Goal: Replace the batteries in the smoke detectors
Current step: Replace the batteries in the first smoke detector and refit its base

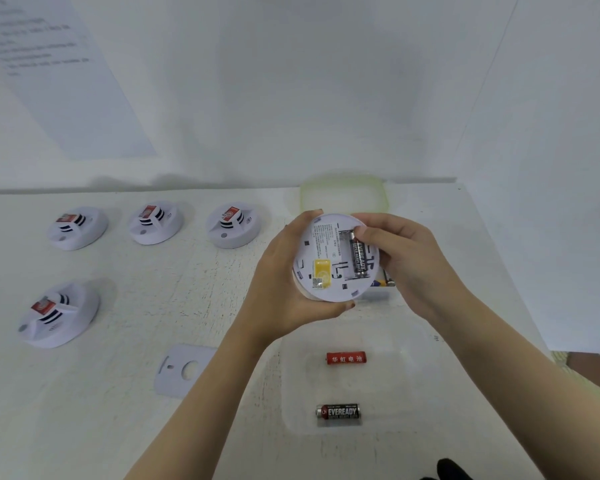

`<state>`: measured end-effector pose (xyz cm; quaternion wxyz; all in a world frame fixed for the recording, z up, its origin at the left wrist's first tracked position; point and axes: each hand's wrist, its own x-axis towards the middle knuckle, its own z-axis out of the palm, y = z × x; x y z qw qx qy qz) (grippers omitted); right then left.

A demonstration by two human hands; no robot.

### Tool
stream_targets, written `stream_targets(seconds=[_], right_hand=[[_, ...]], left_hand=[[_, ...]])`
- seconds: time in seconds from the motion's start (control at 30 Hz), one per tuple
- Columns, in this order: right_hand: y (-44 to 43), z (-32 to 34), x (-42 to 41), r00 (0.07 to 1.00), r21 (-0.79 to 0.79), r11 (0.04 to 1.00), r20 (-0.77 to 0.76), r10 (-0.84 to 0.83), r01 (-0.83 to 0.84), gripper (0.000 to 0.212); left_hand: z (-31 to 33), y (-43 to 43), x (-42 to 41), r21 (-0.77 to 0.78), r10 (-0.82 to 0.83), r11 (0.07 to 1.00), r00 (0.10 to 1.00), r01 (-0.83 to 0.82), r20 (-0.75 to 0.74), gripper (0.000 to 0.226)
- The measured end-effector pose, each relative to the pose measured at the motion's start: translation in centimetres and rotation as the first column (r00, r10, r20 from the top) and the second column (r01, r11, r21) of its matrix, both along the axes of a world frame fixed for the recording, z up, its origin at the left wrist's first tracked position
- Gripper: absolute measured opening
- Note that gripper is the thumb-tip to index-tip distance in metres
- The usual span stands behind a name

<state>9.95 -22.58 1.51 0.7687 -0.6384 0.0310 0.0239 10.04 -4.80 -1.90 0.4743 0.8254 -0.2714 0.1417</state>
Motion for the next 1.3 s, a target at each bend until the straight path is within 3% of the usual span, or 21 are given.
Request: stream_targets(seconds=[0.27, 0.4, 0.47, 0.57, 0.63, 0.7, 0.77, 0.8, 0.93, 1.0, 1.07, 1.17, 1.23, 1.27, 1.3], right_hand=[[0.5, 0.7, -0.4, 0.995, -0.063, 0.997, 0.096, -0.033, 0.039, 0.017], [0.5, 0.4, -0.4, 0.98, -0.234, 0.968, 0.197, -0.043, 0.089, 0.013], [0.1, 0.4, 0.0, 0.982, -0.326, 0.944, 0.187, 0.003, 0.06, 0.007], [-1.1, 0.5, 0.9, 0.983, -0.459, 0.887, 0.136, 0.121, -0.046, 0.015], [-2.3, 0.5, 1.8, 0.966, -0.691, 0.722, 0.166, 0.197, -0.028, 0.015], [-3.7, 0.7, 2.6, 0.952, -0.928, 0.371, 0.135, 0.276, 0.024, 0.011], [-4.3, 0.9, 3.2, 0.946, -0.999, 0.024, 0.047, 0.32, 0.042, 0.018], [-4.2, 1.0, 3.3, 0.944, -0.995, -0.094, 0.006, 0.33, 0.039, 0.022], [-3.4, 0.3, 3.6, 0.927, -0.94, -0.342, -0.112, 0.359, 0.019, 0.027], [-2.8, 0.2, 3.6, 0.927, -0.904, -0.428, -0.151, 0.343, 0.011, 0.024], [-2.2, 0.2, 3.7, 0.917, -0.873, -0.488, -0.186, 0.354, 0.012, 0.006], [-1.6, 0.3, 3.5, 0.907, -0.868, -0.497, -0.202, 0.37, 0.009, 0.027], [-1.7, 0.4, 3.5, 0.909, -0.89, -0.456, -0.185, 0.373, 0.006, 0.01], [-1.8, 0.4, 3.5, 0.909, -0.923, -0.386, -0.159, 0.386, 0.003, 0.002], [-1.8, 0.4, 3.4, 0.913, -0.946, -0.323, -0.146, 0.382, -0.016, 0.009]], left_hand=[[0.1, 0.0, 0.0, -0.031, 0.006, 0.999, 1.0, -0.006, 0.005, 0.097], [0.1, -0.2, -0.2, -0.042, 0.013, 0.999, 1.0, -0.012, 0.009, 0.094], [0.2, -0.2, -0.1, -0.049, 0.01, 0.999, 1.0, -0.009, 0.004, 0.091], [0.0, 0.3, 0.3, -0.032, 0.012, 0.999, 1.0, -0.012, 0.012, 0.09], [-0.1, 0.7, 0.5, -0.017, 0.023, 1.0, 1.0, -0.023, 0.001, 0.091], [-0.3, 1.1, 0.6, -0.008, 0.036, 0.999, 0.999, -0.036, -0.015, 0.09], [-0.3, 1.2, 0.6, -0.002, 0.04, 0.999, 0.999, -0.04, -0.036, 0.089], [-0.4, 1.3, 0.7, 0.004, 0.042, 0.999, 0.998, -0.042, -0.043, 0.088], [-0.7, 1.3, 1.0, 0.011, 0.054, 0.999, 0.996, -0.053, -0.069, 0.089], [-0.8, 1.3, 1.1, 0.012, 0.059, 0.998, 0.996, -0.058, -0.072, 0.09], [-0.7, 1.3, 1.1, 0.012, 0.066, 0.998, 0.995, -0.065, -0.077, 0.089], [-0.7, 1.3, 1.0, -0.003, 0.073, 0.997, 0.992, -0.074, -0.1, 0.087], [-0.8, 1.3, 0.9, -0.006, 0.08, 0.997, 0.991, -0.081, -0.11, 0.088], [-0.8, 1.3, 0.8, -0.006, 0.082, 0.997, 0.99, -0.083, -0.114, 0.088], [-0.7, 1.3, 0.8, -0.004, 0.084, 0.996, 0.99, -0.085, -0.116, 0.089]])
